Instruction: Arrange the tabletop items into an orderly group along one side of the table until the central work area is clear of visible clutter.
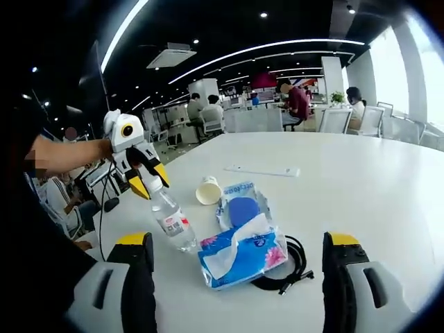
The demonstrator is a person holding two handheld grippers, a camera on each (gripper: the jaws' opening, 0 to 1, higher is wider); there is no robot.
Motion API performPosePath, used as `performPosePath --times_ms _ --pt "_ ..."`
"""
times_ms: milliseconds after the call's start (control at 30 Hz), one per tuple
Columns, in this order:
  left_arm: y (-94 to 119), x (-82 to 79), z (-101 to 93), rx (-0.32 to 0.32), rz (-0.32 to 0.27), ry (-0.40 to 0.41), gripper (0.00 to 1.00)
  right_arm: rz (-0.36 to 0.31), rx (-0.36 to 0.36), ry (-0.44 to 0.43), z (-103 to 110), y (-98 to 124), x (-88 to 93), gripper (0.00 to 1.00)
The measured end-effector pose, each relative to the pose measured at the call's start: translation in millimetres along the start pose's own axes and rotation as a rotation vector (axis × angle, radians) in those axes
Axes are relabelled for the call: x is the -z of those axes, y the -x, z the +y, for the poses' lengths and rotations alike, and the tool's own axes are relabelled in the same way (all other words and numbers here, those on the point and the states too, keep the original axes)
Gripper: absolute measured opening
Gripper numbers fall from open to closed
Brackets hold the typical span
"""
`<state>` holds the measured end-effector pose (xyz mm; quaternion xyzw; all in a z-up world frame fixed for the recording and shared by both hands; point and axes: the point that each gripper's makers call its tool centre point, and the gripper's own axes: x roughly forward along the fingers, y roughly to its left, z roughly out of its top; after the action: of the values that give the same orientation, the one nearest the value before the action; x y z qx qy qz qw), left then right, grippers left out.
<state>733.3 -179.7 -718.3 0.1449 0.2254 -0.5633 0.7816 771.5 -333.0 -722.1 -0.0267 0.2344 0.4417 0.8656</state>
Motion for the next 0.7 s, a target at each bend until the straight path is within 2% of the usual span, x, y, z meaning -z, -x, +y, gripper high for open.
performPosePath --times_ms 433,700 --pt "0 0.0 0.0 -0.012 0.000 -0.007 0.20 0.030 -0.001 -0.007 3 -1 11.8 0.97" --pt "0 0.7 1.3 -0.029 0.027 0.018 0.19 0.022 -0.008 -0.015 0 -4 9.2 0.96"
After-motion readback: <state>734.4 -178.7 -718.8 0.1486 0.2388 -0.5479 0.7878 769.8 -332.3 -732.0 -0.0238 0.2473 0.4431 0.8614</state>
